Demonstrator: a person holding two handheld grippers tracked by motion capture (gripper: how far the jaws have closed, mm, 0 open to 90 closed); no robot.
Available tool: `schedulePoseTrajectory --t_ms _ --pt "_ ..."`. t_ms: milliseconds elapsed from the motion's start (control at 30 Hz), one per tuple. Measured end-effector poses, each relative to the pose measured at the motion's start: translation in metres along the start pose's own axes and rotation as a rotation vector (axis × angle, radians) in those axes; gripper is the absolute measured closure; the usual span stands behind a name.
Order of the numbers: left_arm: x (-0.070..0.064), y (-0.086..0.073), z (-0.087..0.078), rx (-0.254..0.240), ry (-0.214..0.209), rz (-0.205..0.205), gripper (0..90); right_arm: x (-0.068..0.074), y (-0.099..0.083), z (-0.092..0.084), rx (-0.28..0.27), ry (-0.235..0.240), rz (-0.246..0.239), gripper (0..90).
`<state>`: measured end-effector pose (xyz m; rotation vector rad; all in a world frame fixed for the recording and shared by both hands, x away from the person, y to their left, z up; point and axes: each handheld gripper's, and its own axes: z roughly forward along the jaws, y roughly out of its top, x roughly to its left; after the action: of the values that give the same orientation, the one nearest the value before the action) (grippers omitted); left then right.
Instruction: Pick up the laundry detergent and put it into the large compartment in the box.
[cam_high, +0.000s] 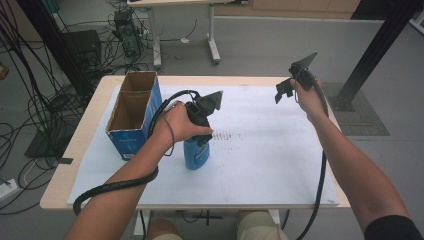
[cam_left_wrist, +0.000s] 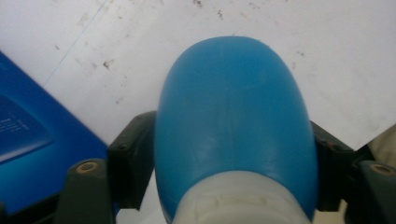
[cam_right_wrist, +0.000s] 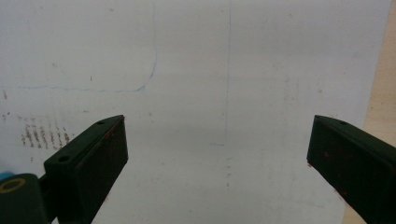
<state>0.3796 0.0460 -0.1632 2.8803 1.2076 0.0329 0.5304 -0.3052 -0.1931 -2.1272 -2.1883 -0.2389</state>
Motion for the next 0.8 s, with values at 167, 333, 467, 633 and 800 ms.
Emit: schedulePoseTrajectory --t_ms 167,333,467,633,800 --pt "0.0006 0.0000 -0.0006 0.001 -0.003 0.002 36.4 0.0011 -0.0003 0.0002 -0.002 -0.001 0.002 5.2" --pt "0.0012 -0.0005 -0.0007 -0.001 -0.005 0.001 36.6 0.0021 -0.0001 0.0008 -0.001 -0.002 -0.002 5.2" --pt "0.0016 -0.0016 -0.0007 -0.005 -0.006 0.000 36.8 0.0027 0.0004 0.0007 0.002 -0.001 0.003 5.2" --pt "0.0017 -0.0024 -0.0006 -0.010 -0.007 -0.004 36.8 0.0031 0.0004 0.0008 0.002 -0.001 0.003 5.2" --pt "0.0020 -0.0025 -0.0007 -0.009 -0.007 -0.001 36.8 0.0040 0.0013 0.0010 0.007 -0.001 0.001 5.2"
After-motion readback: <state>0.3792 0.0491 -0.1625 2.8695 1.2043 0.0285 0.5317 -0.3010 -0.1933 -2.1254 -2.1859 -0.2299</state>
